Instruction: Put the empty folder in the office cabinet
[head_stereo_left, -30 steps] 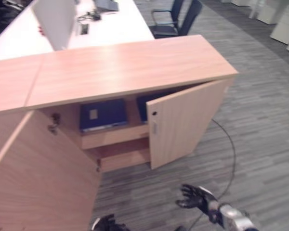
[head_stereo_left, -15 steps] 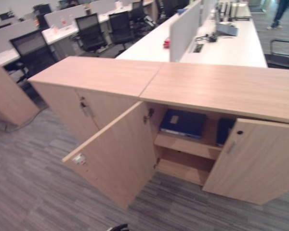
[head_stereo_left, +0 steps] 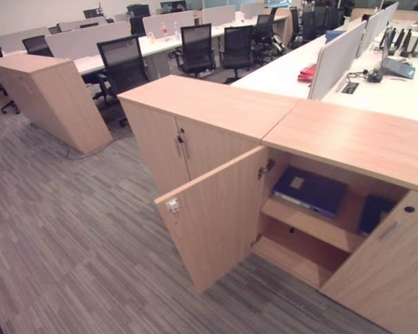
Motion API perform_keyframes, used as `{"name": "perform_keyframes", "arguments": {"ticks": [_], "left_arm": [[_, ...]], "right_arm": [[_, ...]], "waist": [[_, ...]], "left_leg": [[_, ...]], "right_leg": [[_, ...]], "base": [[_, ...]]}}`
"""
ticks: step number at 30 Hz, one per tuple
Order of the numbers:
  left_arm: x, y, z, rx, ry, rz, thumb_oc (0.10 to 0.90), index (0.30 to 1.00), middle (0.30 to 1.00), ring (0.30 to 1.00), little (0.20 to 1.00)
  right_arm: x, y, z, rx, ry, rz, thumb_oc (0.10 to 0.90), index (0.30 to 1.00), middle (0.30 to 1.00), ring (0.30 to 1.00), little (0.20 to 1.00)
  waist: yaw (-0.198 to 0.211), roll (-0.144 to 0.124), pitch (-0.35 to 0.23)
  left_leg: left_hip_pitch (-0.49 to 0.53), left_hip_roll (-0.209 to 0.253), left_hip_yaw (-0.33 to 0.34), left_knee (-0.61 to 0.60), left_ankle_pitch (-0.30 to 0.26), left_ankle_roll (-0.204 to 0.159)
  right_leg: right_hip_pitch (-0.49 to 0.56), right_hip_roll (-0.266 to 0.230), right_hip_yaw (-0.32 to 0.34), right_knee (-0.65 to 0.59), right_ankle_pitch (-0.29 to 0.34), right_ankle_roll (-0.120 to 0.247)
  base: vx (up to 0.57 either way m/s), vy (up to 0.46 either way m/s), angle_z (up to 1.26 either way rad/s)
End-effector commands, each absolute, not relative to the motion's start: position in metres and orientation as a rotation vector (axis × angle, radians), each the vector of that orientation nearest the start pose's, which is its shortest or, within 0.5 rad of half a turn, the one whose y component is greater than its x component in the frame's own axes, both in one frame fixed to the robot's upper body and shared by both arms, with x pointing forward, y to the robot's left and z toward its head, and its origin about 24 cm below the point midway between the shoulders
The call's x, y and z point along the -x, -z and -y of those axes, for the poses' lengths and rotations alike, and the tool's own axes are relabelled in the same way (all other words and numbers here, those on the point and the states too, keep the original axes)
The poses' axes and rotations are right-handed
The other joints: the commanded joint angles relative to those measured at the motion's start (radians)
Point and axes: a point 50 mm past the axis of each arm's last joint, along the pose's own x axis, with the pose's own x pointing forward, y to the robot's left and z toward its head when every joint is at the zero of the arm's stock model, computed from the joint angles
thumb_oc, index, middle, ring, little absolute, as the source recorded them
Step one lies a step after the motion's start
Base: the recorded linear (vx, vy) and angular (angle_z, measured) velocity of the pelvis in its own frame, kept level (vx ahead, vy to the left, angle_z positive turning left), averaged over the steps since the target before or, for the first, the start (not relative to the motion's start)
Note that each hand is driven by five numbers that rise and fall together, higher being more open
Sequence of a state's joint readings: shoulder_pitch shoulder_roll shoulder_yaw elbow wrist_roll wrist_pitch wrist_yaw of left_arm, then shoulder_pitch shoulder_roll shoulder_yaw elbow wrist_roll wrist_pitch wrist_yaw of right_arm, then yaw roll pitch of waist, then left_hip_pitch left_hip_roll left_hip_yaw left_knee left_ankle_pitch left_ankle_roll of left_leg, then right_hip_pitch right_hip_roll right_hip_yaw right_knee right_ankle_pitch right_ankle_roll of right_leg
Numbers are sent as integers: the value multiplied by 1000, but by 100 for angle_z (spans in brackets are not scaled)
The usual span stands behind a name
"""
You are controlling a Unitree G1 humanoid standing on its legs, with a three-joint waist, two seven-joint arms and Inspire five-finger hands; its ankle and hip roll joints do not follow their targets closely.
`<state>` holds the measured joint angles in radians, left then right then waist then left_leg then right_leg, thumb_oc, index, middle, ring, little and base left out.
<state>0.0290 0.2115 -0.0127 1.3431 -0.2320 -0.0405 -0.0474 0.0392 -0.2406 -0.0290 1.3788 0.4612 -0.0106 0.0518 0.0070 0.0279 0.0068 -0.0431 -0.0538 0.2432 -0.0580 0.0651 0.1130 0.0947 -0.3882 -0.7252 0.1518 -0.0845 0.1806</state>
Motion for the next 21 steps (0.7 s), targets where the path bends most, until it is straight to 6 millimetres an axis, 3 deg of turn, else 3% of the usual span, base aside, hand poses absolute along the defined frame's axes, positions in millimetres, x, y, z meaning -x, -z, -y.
{"name": "perform_keyframes", "arguments": {"ticks": [1, 5, 6, 7, 9, 11, 14, 21], "left_arm": [[-67, 159, -256, -1, -331, -1191, 800, 900, 900, 900, 900], [-122, 123, -283, -39, -347, -886, 800, 900, 900, 900, 900], [-143, 102, -293, -60, -349, -755, 800, 900, 900, 900, 900], [-143, 102, -293, -60, -350, -756, 800, 900, 900, 900, 900], [-163, 82, -304, -124, -352, -670, 800, 900, 900, 900, 900], [-169, 78, -309, -174, -347, -667, 800, 900, 900, 900, 900], [-201, 58, -314, -332, -286, -622, 800, 900, 900, 900, 900], [-234, 42, -331, -464, -303, -639, 800, 900, 900, 900, 900]], "right_arm": [[-15, 169, 250, -304, 581, -1361, 800, 900, 900, 900, 900], [3, 168, 252, -296, 600, -1397, 800, 900, 900, 900, 900], [6, 167, 255, -308, 622, -1392, 800, 900, 900, 900, 900], [6, 168, 255, -309, 621, -1393, 800, 900, 900, 900, 900], [11, 166, 258, -305, 629, -1400, 800, 900, 900, 900, 900], [10, 166, 259, -298, 615, -1400, 800, 900, 900, 900, 900], [11, 165, 263, -252, 568, -1418, 800, 900, 900, 900, 900], [2, 162, 271, -217, 551, -1390, 800, 900, 900, 900, 900]], "waist": [[10, -33, -11], [20, -47, -24], [22, -51, -30], [23, -52, -30], [12, -53, -42], [5, -54, -46], [-22, -55, -60], [-66, -49, -74]], "left_leg": [[41, 69, 68, -27, -57, -141], [47, 83, 103, -25, -47, -151], [47, 91, 112, -25, -42, -155], [47, 91, 114, -25, -42, -156], [52, 100, 124, -25, -42, -161], [54, 103, 131, -25, -42, -164], [63, 113, 154, -25, -44, -170], [83, 117, 193, -26, -52, -172]], "right_leg": [[-86, 26, -36, -192, 227, 18], [-69, 58, -3, -234, 225, 24], [-65, 65, 2, -235, 221, 24], [-66, 65, 4, -235, 221, 23], [-63, 74, 13, -235, 213, 18], [-64, 78, 21, -236, 211, 17], [-68, 85, 38, -236, 206, 12], [-84, 95, 82, -237, 210, 13]], "base": [[5, -111, 42], [34, -93, 11], [31, -70, -41], [27, -71, -45], [34, -63, -27], [32, -46, -19], [37, -66, -30], [17, -15, -22]]}}
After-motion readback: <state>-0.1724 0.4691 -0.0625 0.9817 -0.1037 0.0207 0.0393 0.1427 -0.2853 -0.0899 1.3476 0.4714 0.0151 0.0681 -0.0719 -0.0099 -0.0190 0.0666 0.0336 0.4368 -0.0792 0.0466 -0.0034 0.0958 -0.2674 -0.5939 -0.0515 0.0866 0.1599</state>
